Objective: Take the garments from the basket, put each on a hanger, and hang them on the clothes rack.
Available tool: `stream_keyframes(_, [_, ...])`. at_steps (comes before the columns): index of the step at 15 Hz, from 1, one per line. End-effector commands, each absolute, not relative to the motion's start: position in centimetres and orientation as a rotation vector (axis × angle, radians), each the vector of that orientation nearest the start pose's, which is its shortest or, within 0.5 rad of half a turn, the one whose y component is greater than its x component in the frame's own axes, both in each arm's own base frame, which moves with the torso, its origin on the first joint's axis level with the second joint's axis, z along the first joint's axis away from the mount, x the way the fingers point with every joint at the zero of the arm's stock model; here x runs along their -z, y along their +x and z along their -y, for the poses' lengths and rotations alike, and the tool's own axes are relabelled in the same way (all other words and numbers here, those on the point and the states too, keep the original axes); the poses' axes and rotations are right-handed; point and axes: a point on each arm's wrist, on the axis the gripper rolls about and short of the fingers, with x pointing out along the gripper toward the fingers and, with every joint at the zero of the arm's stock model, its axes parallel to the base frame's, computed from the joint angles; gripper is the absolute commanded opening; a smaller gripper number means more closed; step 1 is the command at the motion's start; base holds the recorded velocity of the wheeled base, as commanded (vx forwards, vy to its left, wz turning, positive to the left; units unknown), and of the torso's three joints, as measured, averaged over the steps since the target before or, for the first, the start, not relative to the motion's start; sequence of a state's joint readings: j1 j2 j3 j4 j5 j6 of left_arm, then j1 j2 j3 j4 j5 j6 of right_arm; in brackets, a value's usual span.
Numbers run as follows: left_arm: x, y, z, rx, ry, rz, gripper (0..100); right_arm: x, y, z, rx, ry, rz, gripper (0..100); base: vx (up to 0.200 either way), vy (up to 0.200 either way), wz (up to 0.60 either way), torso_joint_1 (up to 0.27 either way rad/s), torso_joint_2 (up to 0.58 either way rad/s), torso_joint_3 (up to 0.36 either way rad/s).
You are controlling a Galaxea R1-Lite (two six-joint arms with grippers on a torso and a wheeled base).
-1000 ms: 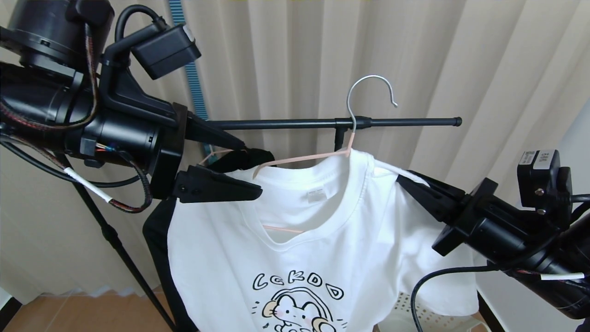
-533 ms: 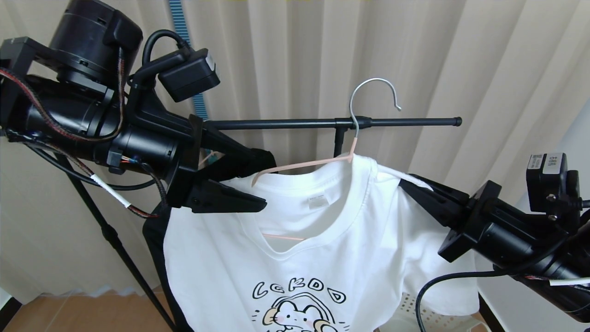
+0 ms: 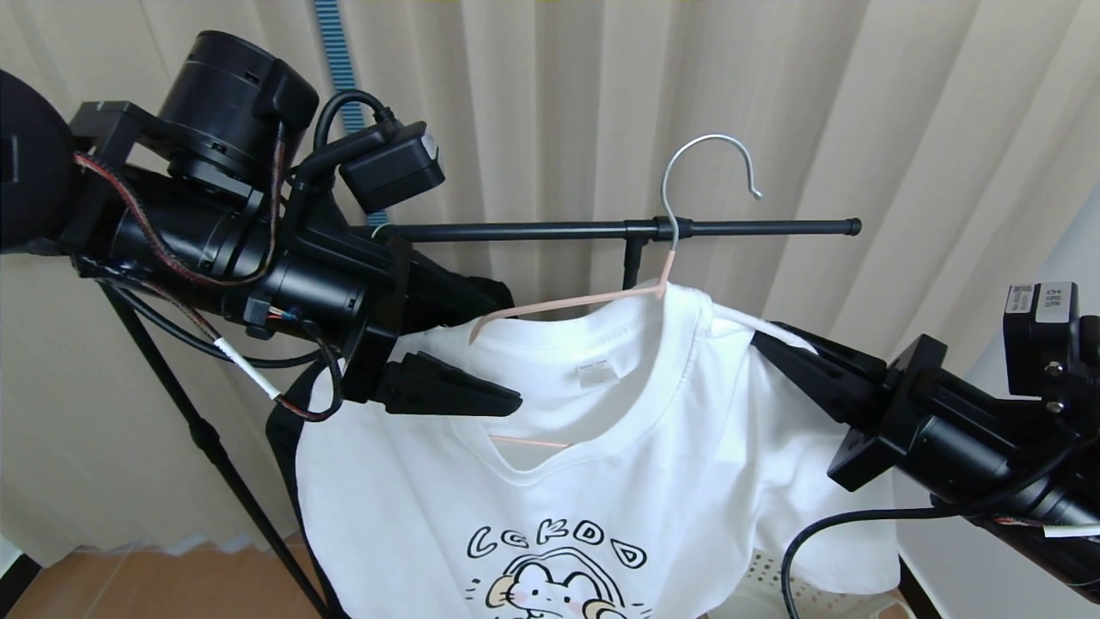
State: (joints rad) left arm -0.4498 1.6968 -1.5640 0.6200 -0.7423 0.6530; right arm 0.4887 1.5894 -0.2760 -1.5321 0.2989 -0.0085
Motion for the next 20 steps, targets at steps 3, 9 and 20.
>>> stream_keyframes(3, [-27.3, 26.3, 14.9, 1.357, 0.424, -0.419, 100, -17.3, 19.2, -11.0, -0.786, 0.013, 0.229, 0, 0.000, 0.000, 0.00, 0.000, 0.00, 0.000])
stream_keyframes(9, [-27.3, 26.5, 15.2, 1.353, 0.416, -0.428, 0, -17.3, 19.0, -10.9, -0.785, 0.012, 0.231, 0, 0.000, 0.000, 0.00, 0.000, 0.00, 0.000])
stream_keyframes(20, [-27.6, 26.2, 15.0, 1.350, 0.419, -0.419, 0, -17.5, 17.7, -10.3, -0.799, -0.045, 0.171, 0, 0.000, 0.000, 0.00, 0.000, 0.00, 0.000])
